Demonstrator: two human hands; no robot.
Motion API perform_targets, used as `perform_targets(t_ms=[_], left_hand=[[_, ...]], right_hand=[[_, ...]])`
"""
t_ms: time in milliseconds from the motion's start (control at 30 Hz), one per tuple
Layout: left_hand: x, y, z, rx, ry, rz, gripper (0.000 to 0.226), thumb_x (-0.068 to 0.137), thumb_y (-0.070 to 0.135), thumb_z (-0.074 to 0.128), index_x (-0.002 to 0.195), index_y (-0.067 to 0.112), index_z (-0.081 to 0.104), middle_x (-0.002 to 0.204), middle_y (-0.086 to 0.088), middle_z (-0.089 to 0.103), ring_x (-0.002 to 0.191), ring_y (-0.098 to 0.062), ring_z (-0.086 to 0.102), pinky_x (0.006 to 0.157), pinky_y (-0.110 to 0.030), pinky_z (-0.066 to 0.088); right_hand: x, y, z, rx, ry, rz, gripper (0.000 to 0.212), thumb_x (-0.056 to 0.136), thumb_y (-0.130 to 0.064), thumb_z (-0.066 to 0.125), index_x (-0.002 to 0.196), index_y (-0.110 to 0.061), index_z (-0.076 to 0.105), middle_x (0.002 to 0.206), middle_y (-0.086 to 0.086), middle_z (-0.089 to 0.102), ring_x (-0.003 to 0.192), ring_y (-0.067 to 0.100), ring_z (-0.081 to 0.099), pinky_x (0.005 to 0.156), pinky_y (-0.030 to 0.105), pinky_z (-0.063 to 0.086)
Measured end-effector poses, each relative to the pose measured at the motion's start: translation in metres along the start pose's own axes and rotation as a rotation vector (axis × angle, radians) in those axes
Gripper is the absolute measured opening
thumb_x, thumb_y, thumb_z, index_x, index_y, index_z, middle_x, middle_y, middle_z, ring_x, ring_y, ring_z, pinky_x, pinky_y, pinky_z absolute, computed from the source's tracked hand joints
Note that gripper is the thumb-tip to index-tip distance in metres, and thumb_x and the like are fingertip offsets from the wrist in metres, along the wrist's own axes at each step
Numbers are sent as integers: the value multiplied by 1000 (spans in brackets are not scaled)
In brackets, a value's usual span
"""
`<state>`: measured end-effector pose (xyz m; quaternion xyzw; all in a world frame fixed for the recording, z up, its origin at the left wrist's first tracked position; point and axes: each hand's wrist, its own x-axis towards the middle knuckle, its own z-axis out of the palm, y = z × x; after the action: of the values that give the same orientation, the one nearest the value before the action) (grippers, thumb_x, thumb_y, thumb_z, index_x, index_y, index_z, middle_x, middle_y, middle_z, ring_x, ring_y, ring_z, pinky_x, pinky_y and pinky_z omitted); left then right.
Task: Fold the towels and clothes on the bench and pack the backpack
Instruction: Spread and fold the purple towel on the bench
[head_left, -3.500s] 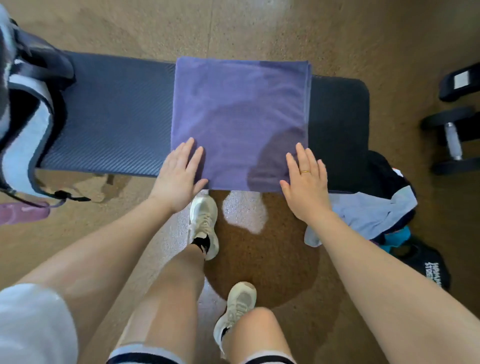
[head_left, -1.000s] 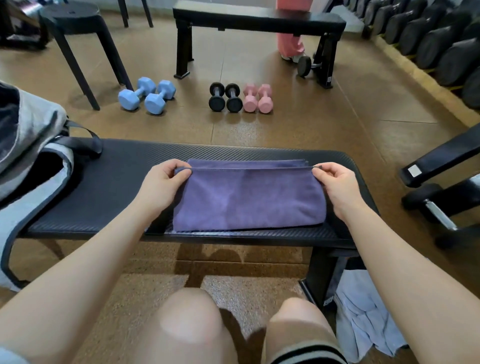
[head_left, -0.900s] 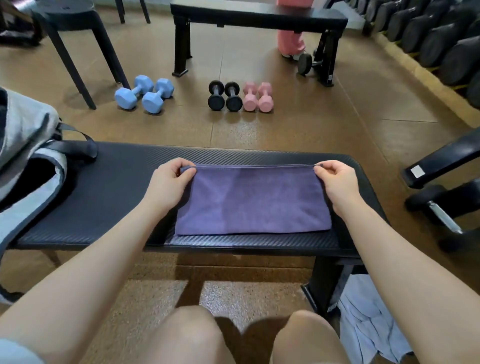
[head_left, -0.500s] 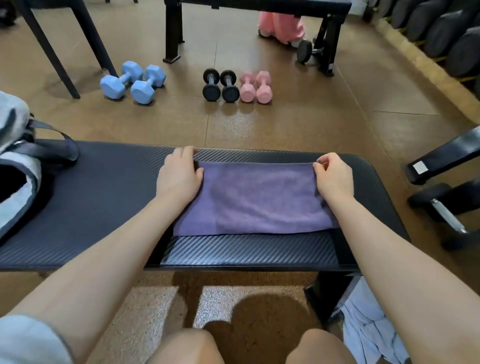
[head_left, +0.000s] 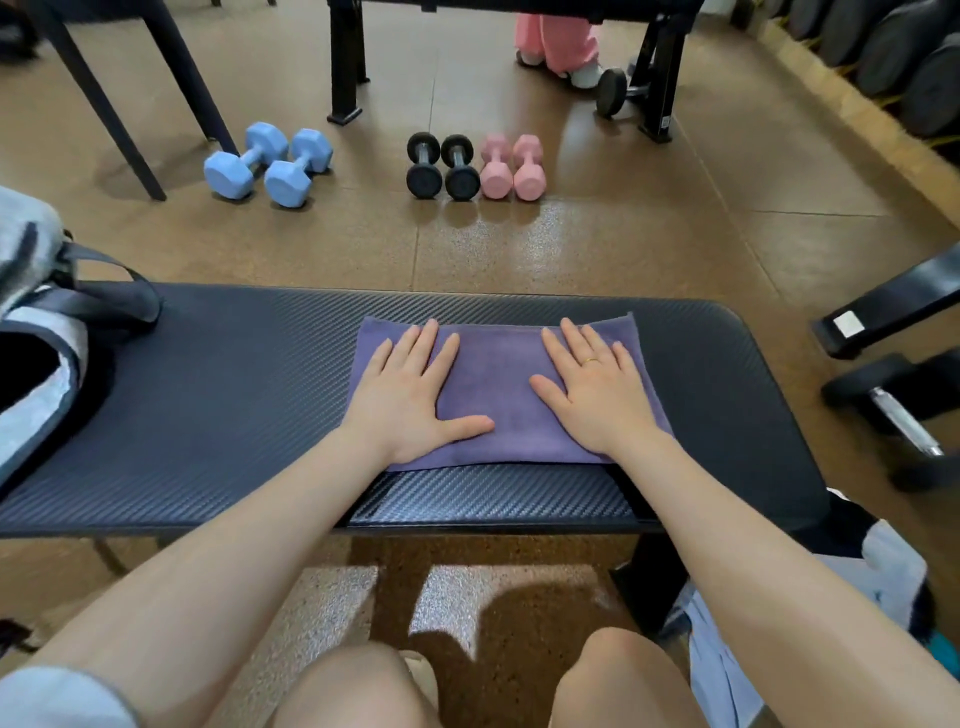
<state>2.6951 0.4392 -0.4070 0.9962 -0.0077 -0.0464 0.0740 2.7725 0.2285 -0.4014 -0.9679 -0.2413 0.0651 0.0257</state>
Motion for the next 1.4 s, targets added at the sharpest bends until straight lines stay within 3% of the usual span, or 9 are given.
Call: perform_targets(t_ms=[333,500,600,667,800,1000,1133,1267,1400], left_hand=[[-12,5,-7,37,-101,7,134,32,98,-9,147,30,-8,155,-9,-15,144,-25,-11,115,-42,-4],[-19,-12,-16,46,-133,88,134,33,100,-3,147,30,-3,156,-6,-11,144,-22,-7,116,-38,-1],[-19,-17,-25,68,-121,174,127,44,99,3,149,26,5,157,-7,-4,145,-22,-2,116,-38,1],[-21,-4,-29,51,-50,297,102,67,84,24,147,20,23,155,-10,15,143,-26,16,115,-39,13],[-24,47,-22,-73,135,554,44,83,39,46,114,11,62,118,-10,60,104,-29,59,85,-40,50],[-21,124,5,-68,156,631,39,84,43,48,106,14,62,93,-7,60,76,-28,57,58,-37,49],[-21,146,14,91,252,671,43,82,42,49,119,22,56,83,-5,55,63,-21,47,48,-28,40],[-22,155,14,65,259,683,26,76,23,44,95,18,61,77,-9,55,54,-24,46,43,-28,42],[-36,150,-8,-393,260,371,18,78,16,44,91,14,56,83,-5,57,65,-16,51,56,-30,45]], right_hand=[[-28,50,-10,86,-82,193,59,100,-43,21,151,-19,3,159,-2,1,146,18,2,116,44,4],[-29,52,-27,261,-40,110,72,87,-42,57,146,-14,24,155,4,22,142,22,23,113,42,26],[-15,56,-37,379,-89,36,72,86,-33,62,146,-17,26,147,7,37,135,25,36,109,41,32],[-2,55,-38,309,-57,-13,55,90,-28,57,140,-13,39,140,9,46,128,26,42,106,37,34],[11,56,-36,256,-63,-61,38,89,-24,59,125,-13,56,119,10,58,115,28,50,98,37,41],[8,67,-40,289,-130,-62,9,86,-27,59,84,-18,58,89,2,62,84,20,54,70,29,39],[1,74,-43,249,-134,-129,11,87,-25,57,81,-15,55,82,-1,57,80,19,53,66,29,36],[-5,80,-46,554,-146,-49,13,86,-23,59,91,-12,54,76,-3,56,68,14,52,56,26,37],[-8,83,-52,1053,-247,42,11,90,-15,56,96,-23,51,65,-1,48,48,11,40,44,21,29]])
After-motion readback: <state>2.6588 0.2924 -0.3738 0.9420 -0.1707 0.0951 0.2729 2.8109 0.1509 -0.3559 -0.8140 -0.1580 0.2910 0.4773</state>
